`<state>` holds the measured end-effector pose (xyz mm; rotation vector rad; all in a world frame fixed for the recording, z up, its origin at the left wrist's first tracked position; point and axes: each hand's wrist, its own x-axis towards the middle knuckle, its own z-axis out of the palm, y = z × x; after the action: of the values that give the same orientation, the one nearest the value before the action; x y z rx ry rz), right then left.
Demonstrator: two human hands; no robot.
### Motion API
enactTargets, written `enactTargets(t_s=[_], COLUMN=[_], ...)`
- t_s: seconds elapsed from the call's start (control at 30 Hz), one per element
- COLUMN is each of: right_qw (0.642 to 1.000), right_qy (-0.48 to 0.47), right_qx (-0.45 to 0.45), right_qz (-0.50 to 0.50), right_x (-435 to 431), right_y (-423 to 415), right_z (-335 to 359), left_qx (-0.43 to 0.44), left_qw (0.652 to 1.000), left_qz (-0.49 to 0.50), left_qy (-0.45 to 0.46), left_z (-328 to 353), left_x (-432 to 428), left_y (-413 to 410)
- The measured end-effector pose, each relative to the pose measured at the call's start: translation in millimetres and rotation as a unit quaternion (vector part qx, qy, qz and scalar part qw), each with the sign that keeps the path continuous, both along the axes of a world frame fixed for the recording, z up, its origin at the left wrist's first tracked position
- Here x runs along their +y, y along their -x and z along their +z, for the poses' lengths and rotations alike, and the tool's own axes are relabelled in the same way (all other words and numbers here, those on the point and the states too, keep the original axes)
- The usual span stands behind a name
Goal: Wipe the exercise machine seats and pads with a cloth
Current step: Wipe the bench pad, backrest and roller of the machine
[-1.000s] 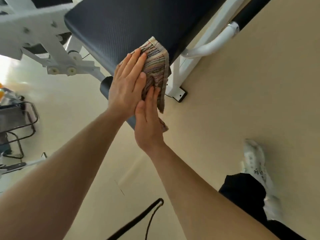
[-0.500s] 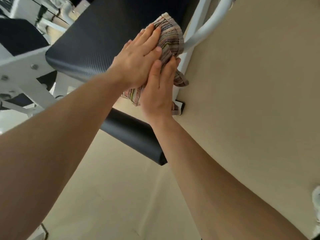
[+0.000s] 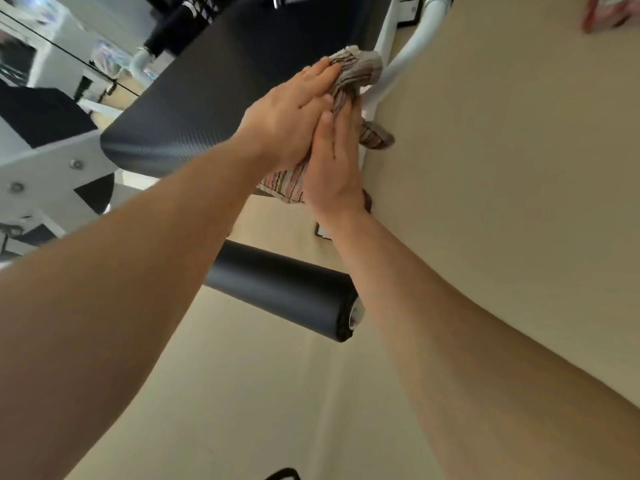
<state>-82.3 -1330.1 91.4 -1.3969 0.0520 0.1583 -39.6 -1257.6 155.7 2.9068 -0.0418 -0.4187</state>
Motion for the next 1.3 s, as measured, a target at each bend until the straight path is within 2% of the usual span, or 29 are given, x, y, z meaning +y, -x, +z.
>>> enactTargets(t_s=[0.07,0.17,0.33,0.43,0.53,0.7,0.87,1.03,1.17,1.3], right_qw=[0.997,0.965,0.828,0.754,0.683,0.563,0.464,0.415,0.436,0.438], right_qy=[0.039,0.196,0.437,0.501,0.545,0.628,0.68,0.691,0.684,0.688], right_qx=[-0.044,-0.142,-0.31,-0.388,-0.456,-0.511,-0.531,-0.548,-0.547,-0.54], right_qz=[0.039,0.104,0.163,0.173,0.169,0.168,0.199,0.224,0.208,0.207], right_x=[-8.8,-33.7,-66.8,-62.3,-49.1,-41.3,-6.1,64.9,103.8,71.8], right_y=[21.4,46.3,31.0,19.9,13.6,2.5,-3.7,-15.7,-15.7,-7.4], right_z=[-2.9,-12.7,-7.5,3.0,8.3,15.0,26.2,29.0,29.3,32.9], left_qx=[-0.053,-0.185,-0.267,-0.319,-0.36,-0.377,-0.379,-0.351,-0.323,-0.335], left_qw=[0.998,0.981,0.956,0.927,0.893,0.905,0.91,0.919,0.928,0.92], left_qz=[0.017,0.056,0.125,0.198,0.263,0.198,0.165,0.17,0.182,0.203], left_qy=[0.002,-0.023,-0.003,-0.002,0.057,0.022,-0.025,-0.05,-0.044,0.017], left_z=[-1.0,-17.8,-46.7,-65.6,-73.8,-78.5,-81.9,-82.3,-75.2,-77.5], left_x=[-6.3,-4.4,-4.6,-12.2,-7.6,22.3,61.1,129.4,164.6,130.6], left_y=[21.1,76.4,104.1,96.5,90.7,91.9,90.0,90.4,93.6,100.2])
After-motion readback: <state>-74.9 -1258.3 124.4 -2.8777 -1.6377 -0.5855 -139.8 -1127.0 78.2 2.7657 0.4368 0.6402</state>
